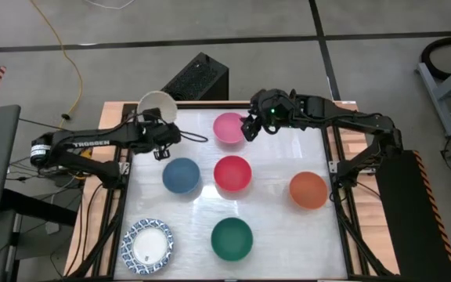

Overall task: Nest bowls inside each other
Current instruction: Stack the white bowl on top of the white patterned bowls

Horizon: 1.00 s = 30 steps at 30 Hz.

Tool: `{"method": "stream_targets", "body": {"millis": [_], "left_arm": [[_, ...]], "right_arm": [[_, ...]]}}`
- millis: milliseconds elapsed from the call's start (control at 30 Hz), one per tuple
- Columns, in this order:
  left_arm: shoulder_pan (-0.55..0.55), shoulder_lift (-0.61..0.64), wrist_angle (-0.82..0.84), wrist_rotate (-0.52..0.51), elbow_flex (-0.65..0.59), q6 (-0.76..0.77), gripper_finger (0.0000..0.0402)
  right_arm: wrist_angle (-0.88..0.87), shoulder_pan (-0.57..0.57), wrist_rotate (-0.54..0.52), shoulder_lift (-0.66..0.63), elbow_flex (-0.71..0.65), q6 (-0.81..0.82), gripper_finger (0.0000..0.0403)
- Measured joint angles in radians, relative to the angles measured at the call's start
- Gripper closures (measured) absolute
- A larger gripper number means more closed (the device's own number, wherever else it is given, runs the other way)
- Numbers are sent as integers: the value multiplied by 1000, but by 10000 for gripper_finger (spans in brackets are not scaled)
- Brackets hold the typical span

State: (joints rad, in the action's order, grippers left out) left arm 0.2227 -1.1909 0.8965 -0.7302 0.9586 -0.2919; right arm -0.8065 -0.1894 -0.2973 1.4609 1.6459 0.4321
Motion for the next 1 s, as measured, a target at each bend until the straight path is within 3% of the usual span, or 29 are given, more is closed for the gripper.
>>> {"method": "stream_targets", "body": {"millis": [200, 333, 567, 767, 1000], "left_arm": [[-130, -6, -149, -165, 60, -250, 401], [-172, -6, -317, -199, 60, -448, 401], [-182, -65, -447, -333, 60, -714, 401], [-183, -140, -475, -374, 60, -822, 401], [-187, -215, -645, -439, 60, -964, 401]], "right_arm": [[176, -17, -2, 1, 0, -95, 182], [306, 7, -26, 29, 0, -200, 182], [486, 80, -220, 116, 0, -393, 182], [597, 118, -316, 165, 10, -498, 182], [618, 115, -336, 181, 20, -510, 182]]}}
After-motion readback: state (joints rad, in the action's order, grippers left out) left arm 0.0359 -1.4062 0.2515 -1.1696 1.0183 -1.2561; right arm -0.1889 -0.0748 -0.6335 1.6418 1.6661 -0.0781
